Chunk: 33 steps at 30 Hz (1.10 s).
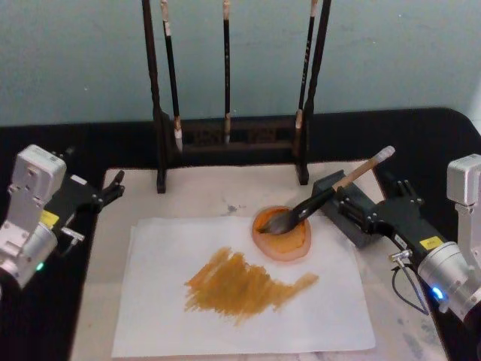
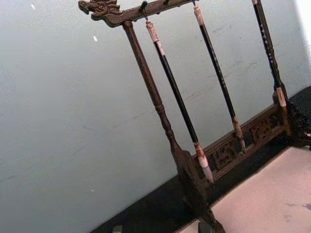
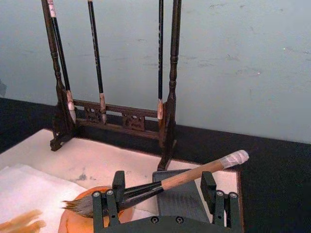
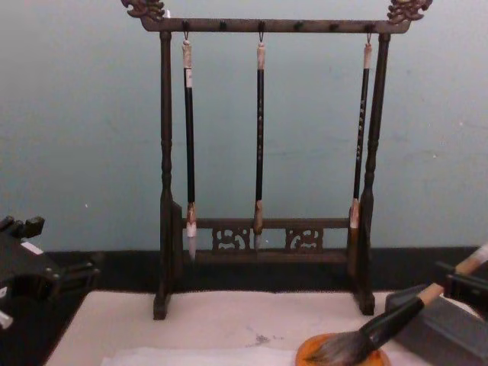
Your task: Pick up the brush from the inkstone, write on the paper, then place the brush back to its original position.
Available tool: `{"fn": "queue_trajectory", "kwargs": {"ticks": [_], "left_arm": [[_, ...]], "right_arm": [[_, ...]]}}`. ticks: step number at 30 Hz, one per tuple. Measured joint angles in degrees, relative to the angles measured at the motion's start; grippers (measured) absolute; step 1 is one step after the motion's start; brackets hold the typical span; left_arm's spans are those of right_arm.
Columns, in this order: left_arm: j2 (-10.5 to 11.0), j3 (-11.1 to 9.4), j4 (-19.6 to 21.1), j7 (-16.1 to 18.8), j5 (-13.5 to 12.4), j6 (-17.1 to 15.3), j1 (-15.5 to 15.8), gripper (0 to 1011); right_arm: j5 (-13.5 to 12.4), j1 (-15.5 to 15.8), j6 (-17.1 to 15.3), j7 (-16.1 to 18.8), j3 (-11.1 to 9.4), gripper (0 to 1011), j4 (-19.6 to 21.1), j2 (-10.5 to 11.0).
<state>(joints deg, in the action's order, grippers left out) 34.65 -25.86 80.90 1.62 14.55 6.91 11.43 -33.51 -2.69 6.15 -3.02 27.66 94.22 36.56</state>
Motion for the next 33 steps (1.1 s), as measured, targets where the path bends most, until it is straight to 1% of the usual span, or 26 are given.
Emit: {"fn": "queue_trajectory", "kwargs": {"ticks": [33], "left_arm": [[0.00,0.00,0.00,0.00,0.00,0.00,0.00,1010]], "right_arm": [[0.00,0.00,0.00,0.00,0.00,1000,0.00,0.00]]}}
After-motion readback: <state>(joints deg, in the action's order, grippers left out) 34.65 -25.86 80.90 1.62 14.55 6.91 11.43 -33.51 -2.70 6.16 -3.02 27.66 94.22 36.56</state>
